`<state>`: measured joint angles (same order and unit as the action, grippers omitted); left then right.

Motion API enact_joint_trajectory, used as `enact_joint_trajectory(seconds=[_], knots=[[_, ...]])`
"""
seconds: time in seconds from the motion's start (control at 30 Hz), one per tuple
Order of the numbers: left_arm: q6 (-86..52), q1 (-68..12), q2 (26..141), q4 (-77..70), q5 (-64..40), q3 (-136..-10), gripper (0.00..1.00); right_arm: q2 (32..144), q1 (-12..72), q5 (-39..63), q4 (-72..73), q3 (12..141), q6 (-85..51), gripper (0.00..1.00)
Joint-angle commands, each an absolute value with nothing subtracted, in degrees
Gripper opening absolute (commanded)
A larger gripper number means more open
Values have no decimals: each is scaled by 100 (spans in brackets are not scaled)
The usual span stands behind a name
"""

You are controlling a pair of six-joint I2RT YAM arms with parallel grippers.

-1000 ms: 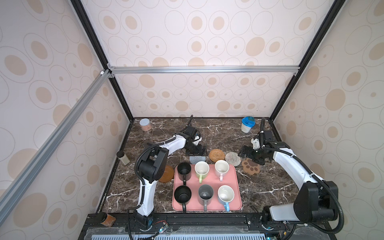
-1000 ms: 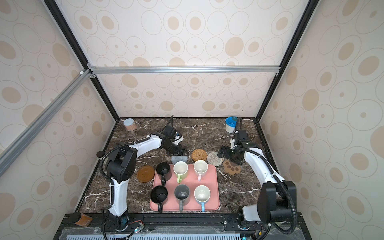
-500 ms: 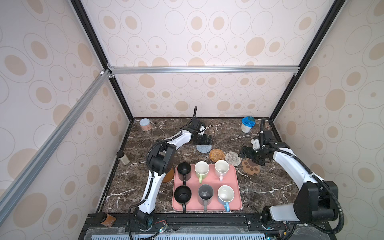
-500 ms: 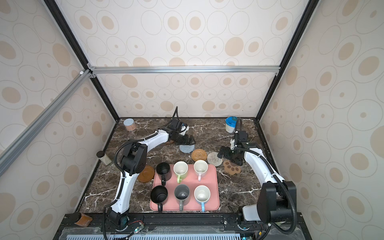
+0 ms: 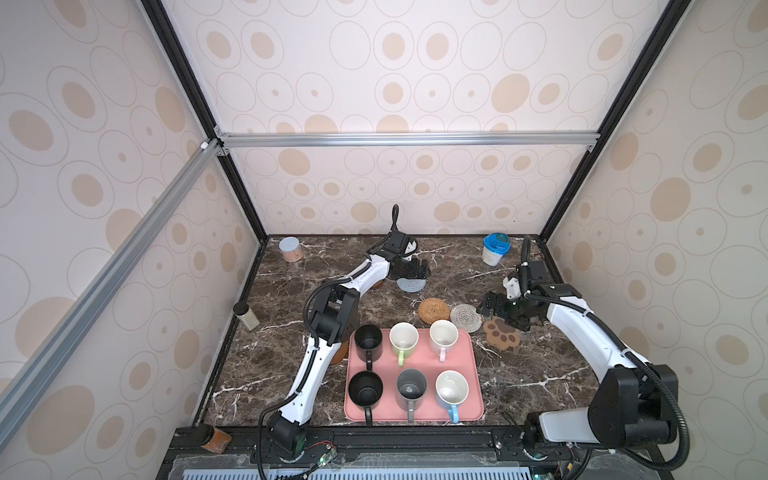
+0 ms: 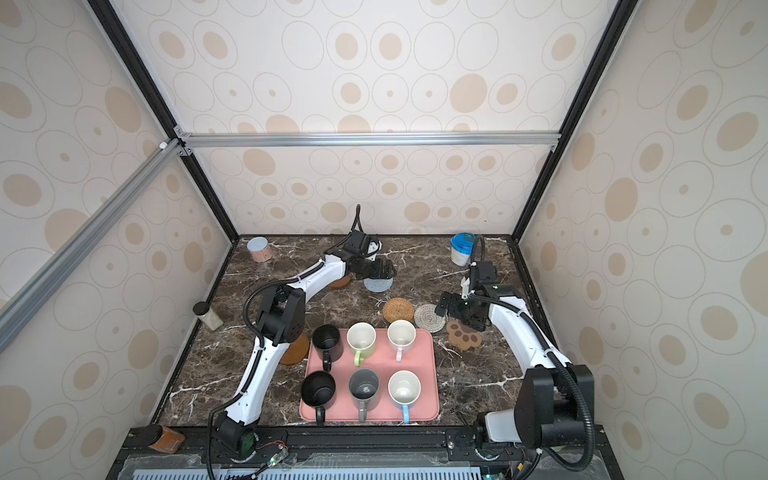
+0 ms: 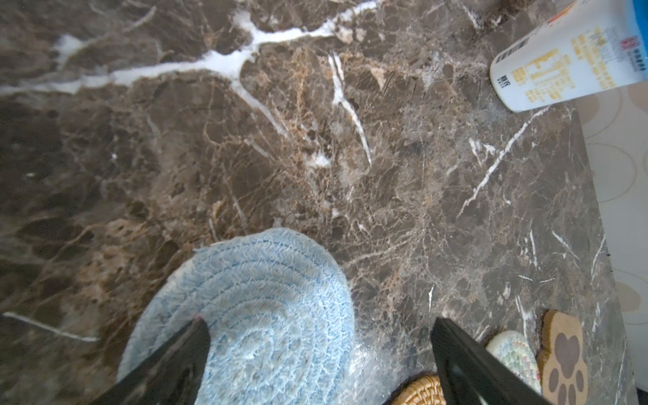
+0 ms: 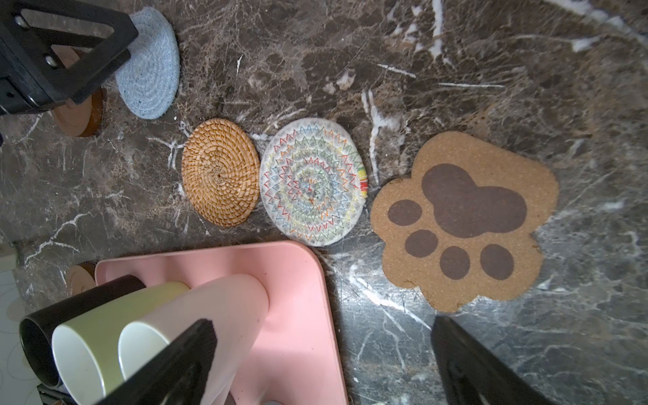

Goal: Place cups on coasters
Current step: Move the coaster to the top-center of the table.

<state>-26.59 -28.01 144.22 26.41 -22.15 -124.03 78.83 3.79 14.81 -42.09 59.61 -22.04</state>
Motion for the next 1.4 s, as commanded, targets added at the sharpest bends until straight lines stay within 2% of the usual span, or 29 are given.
enact_joint_trajectory(seconds=[0.0, 0.73, 1.07, 1.37], knots=[[-2828, -2736, 14778, 3129, -1912, -12460, 100, 7772, 423, 1484, -4324, 5941, -2273, 100], [-2907, -2609, 14899, 3097, -1872, -12733, 100, 7787, 426, 1476, -4403, 6033, -2215, 100], [-3066, -2610, 14210, 2662, -2092, -12783, 100, 7927, 422, 1380, -4631, 6494, -1995, 100], [-2752, -2609, 13236, 2593, -1588, -12498, 100, 8204, 436, 1769, -4632, 6895, -1896, 100]])
